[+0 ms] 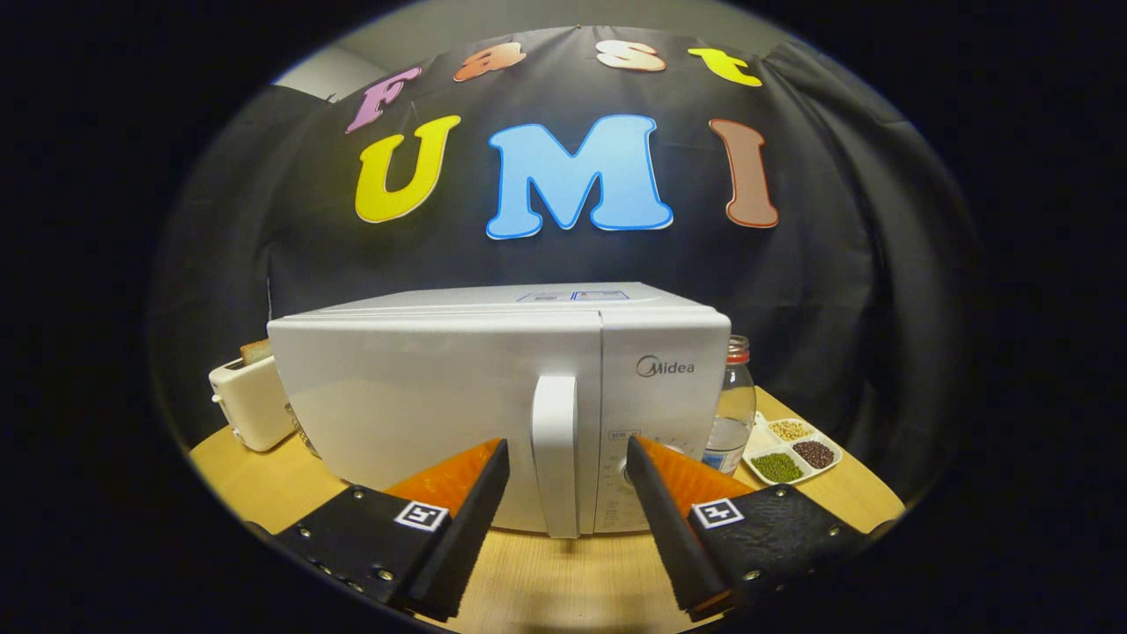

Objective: Open the microwave, put the food inside, and close the microwave door.

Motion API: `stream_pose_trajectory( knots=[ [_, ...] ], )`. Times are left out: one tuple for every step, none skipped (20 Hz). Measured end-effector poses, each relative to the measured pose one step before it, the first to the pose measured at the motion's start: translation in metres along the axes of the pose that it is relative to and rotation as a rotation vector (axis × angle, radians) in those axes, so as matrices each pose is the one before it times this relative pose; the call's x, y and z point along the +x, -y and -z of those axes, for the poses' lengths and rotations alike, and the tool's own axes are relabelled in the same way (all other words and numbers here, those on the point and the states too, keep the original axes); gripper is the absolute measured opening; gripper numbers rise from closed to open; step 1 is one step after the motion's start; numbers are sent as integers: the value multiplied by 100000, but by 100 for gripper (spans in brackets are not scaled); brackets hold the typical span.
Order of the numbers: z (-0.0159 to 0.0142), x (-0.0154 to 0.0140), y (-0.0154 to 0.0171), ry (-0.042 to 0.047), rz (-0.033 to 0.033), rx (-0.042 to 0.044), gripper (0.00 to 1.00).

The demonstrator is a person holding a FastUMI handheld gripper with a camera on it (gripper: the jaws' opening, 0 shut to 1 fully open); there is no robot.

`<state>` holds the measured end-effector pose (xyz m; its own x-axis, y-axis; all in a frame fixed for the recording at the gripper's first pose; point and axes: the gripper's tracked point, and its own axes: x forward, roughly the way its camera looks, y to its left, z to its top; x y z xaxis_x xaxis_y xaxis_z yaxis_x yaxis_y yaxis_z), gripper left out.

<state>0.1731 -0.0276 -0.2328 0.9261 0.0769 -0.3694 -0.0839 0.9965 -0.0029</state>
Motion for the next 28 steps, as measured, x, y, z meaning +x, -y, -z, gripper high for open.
stream_pose_trajectory(
  knots=[
    [410, 334, -128, -1452, -299, 475, 78],
    [587, 335, -109, -1475, -553, 452, 78],
    [446, 244, -123, -1538, -361, 491, 78],
    [413, 95, 16, -1047, 275, 174, 78],
    [98, 131, 285, -358, 1083, 299, 65],
    [111, 191, -272, -613, -947, 1216, 54],
    [272, 3, -161, 57, -890, 639, 50],
    [-281, 197, 4, 310, 1142, -556, 46],
    [114, -44, -131, -265, 1073, -1779, 30],
    [-23, -140, -35, 189, 490, -1201, 29],
    [4, 29, 41, -946, -166, 241, 27],
    [7, 277, 43, -633, -45, 413, 27],
    [49, 207, 25, -123, 975, -914, 17],
    [9, -426, -224, -566, 798, -1319, 17],
    [-119, -39, 128, -156, 374, 365, 17],
    [153, 6, 115, -456, -102, 751, 17],
    [10, 320, -68, -46, -237, 491, 12],
    [-31, -391, -150, 27, -490, -799, 11],
    [120, 82, -86, 152, -820, -377, 11],
    [-157, -150, 43, 15, -778, 297, 8],
    [-48, 3, 8, -484, -593, 382, 8],
    [74, 32, 16, -470, -264, -203, 8],
    [26, -42, -17, -420, 120, -409, 8],
    [-61, 62, -50, -242, -232, -139, 8],
    [22, -29, 30, -480, -429, 163, 8],
    [-83, -11, 25, 85, -166, -317, 8],
    [3, -42, -11, -215, 14, -832, 8],
    [11, 55, -17, 315, 215, -988, 8]
  ],
)
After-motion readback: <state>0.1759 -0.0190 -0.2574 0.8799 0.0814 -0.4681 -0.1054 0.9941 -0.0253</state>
